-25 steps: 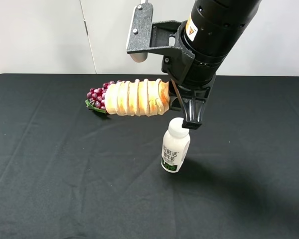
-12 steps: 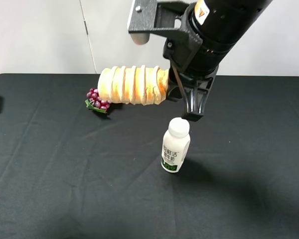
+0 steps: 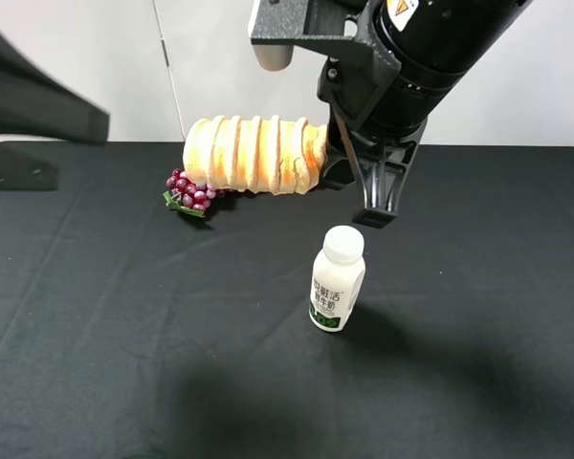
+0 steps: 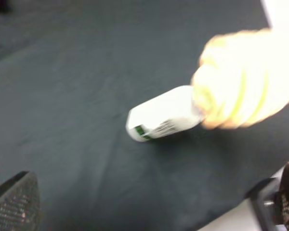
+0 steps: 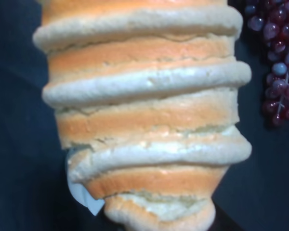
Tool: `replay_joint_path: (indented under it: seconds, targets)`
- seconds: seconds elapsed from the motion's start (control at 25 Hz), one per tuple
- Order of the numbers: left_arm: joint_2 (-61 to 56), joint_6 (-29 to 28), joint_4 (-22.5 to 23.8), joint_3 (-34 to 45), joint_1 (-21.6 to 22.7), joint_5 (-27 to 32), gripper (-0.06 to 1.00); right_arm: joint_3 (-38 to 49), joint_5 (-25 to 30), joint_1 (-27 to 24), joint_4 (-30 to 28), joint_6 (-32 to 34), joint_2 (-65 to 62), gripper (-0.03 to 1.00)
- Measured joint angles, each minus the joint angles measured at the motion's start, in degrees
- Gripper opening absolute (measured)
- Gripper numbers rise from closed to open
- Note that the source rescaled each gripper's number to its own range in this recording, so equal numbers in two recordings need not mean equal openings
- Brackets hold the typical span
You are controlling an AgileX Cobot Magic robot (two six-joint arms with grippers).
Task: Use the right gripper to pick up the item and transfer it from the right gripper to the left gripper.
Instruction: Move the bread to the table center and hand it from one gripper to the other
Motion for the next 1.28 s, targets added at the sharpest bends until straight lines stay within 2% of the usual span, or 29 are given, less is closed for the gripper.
replay_joint_path:
  seconds: [0.36,0.44,0.48,0.52,0.72,0.88,1.0,1.12,1.28]
  targets:
    - [6.2,7.6,-12.3,0.0,-1.2,-0.4,0.99,0.0,-0.3,0.0,3.1,0.0,-0.8,0.02]
    - [7.6,8.5,-14.4,0.0,-3.3,-0.4,0.99,0.0,-0.5,0.0,3.6,0.0,-1.6,0.02]
    - [9.3,8.9,-15.7,0.0,-5.8,-1.1,0.99,0.0,-0.5,0.0,3.8,0.0,-1.8,0.01]
    - [9.3,8.9,-15.7,0.0,-5.8,-1.1,0.99,0.0,-0.5,0.0,4.0,0.0,-2.0,0.0]
    - [12.1,11.6,-20.9,0.0,-12.1,-6.0,0.99,0.0,-0.5,0.0,6.3,-0.2,-2.0,0.0]
    - [13.6,15.0,-26.6,0.0,-14.6,-8.9,0.99,0.0,-0.6,0.0,7.9,-0.7,-2.2,0.0]
    - [14.6,17.3,-30.1,0.0,-14.7,-9.0,0.98,0.0,-1.3,0.0,9.1,-1.5,-3.4,0.0]
    - [15.6,18.8,-32.5,0.0,-14.8,-8.7,0.94,0.0,-1.3,0.0,9.3,-1.8,-4.5,0.0]
    - [16.2,19.3,-33.1,0.0,-14.8,-5.8,0.79,0.0,-1.3,0.0,9.4,-1.9,-4.8,0.0]
